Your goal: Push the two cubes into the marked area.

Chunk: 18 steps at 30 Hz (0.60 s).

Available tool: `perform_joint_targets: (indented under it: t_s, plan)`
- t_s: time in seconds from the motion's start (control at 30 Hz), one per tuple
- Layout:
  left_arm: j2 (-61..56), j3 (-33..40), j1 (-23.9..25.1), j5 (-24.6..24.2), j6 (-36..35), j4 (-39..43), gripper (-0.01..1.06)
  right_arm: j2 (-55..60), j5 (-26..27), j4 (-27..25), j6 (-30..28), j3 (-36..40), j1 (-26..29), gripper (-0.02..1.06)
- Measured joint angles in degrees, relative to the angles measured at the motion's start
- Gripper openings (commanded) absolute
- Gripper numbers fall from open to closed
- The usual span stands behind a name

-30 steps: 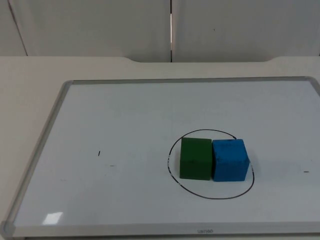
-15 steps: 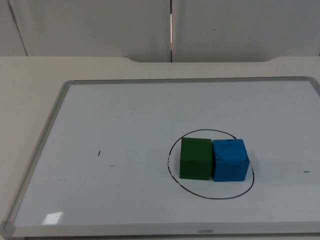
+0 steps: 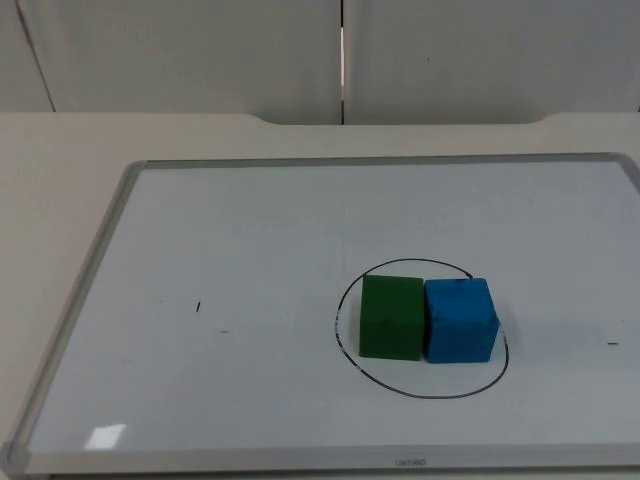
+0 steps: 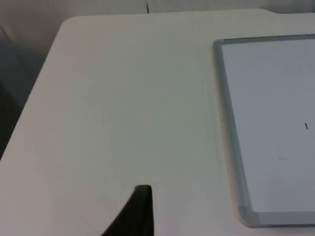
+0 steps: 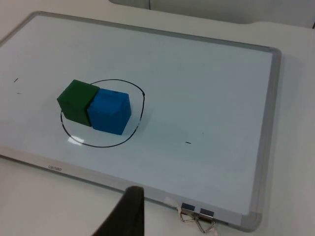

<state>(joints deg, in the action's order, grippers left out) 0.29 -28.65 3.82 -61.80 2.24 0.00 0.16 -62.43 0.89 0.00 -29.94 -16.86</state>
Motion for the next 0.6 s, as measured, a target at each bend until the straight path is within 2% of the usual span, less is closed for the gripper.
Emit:
perform_joint_targets:
  t_s: [0.13,0.3,0.6]
  plan:
    - [0.00,0.00,0.79,0.00,0.00,0.00,1.05,0.00,0.00,0.00,0.00,0.00,0.12,1.05]
    - [0.00,0.00,0.79,0.00,0.00,0.00,1.05,0.00,0.00,0.00,0.00,0.00,3.00,1.05]
    - [0.00,0.00,0.79,0.00,0.00,0.00,1.05,0.00,0.00,0.00,0.00,0.00,12.77,1.05]
